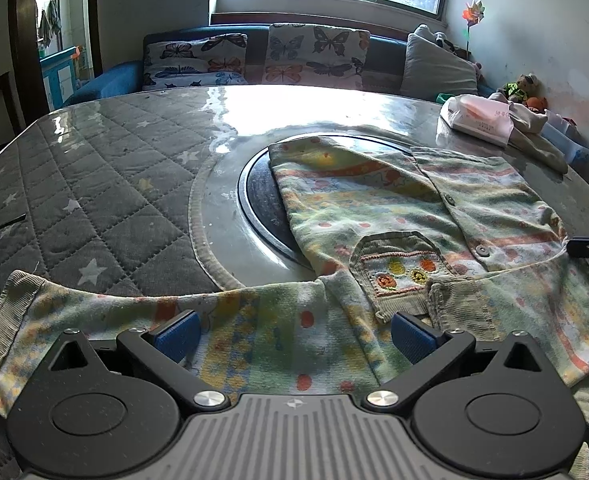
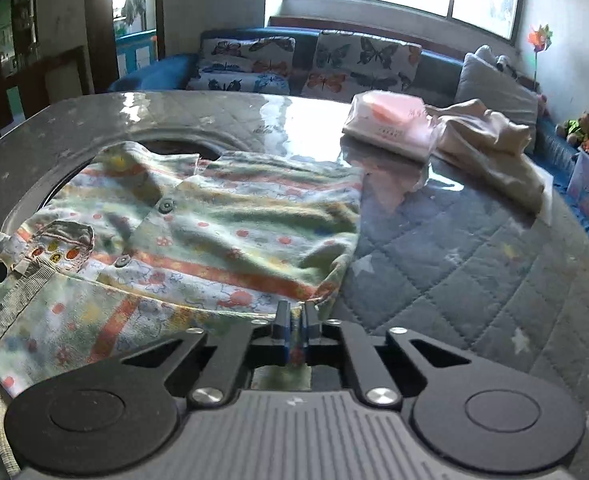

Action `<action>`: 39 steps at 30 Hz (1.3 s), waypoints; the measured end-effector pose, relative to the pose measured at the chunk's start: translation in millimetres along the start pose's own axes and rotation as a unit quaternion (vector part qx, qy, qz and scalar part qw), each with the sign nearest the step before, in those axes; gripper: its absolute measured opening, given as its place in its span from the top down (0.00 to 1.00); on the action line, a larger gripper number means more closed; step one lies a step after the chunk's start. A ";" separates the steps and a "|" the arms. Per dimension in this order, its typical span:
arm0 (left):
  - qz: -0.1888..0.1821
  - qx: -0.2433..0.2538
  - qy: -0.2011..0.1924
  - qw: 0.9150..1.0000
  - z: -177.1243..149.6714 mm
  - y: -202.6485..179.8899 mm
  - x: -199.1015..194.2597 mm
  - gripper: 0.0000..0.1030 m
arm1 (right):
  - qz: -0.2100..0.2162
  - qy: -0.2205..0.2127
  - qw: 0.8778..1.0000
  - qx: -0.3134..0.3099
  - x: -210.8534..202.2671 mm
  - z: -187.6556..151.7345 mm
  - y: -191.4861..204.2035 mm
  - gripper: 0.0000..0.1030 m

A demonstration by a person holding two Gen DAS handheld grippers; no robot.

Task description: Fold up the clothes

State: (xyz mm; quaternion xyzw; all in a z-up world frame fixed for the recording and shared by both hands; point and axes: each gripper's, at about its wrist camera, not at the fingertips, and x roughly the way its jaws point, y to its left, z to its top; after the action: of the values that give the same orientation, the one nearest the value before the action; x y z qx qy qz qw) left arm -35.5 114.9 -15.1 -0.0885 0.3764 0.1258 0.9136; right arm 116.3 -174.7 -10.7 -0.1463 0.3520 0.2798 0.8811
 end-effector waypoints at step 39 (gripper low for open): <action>-0.180 0.106 -0.056 0.976 9.5 -96.2 -33.9 0.44 | 0.088 0.040 0.993 -0.062 -54.5 -53.4 -5.2 0.88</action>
State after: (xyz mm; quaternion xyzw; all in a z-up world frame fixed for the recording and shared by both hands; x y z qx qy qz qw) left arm -23.9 20.1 22.2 -0.0507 0.3139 -0.0765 0.9450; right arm 58.1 -224.4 -10.0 -0.1799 0.3806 0.3715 0.8275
